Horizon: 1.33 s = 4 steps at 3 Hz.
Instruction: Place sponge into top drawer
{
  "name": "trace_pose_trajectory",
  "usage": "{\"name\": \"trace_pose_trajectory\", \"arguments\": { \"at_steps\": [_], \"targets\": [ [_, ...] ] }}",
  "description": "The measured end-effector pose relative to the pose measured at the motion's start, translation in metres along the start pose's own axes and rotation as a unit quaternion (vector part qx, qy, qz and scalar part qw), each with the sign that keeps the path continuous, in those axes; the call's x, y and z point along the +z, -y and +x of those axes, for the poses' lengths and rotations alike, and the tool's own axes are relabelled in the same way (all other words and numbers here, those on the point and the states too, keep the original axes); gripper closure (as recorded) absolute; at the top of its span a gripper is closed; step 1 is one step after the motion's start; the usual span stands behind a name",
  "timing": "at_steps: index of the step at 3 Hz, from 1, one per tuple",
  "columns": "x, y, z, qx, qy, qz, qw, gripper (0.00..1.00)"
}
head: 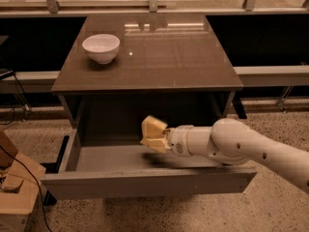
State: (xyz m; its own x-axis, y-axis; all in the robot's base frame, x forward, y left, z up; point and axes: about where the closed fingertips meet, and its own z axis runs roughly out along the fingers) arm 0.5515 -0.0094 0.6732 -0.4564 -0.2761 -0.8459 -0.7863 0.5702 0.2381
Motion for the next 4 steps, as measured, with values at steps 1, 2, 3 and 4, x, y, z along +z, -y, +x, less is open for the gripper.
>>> {"name": "trace_pose_trajectory", "arguments": {
  "at_steps": [1, 2, 3, 4],
  "targets": [
    [0.003, 0.008, 0.017, -0.016, -0.05, 0.014, 0.9985, 0.55],
    [0.015, 0.017, 0.022, -0.036, -0.098, 0.032, 0.994, 0.31],
    [0.022, 0.015, 0.022, -0.038, -0.102, 0.027, 0.9937, 0.08],
    [0.023, 0.014, 0.022, -0.038, -0.102, 0.027, 0.9937, 0.0]
  ]
}}
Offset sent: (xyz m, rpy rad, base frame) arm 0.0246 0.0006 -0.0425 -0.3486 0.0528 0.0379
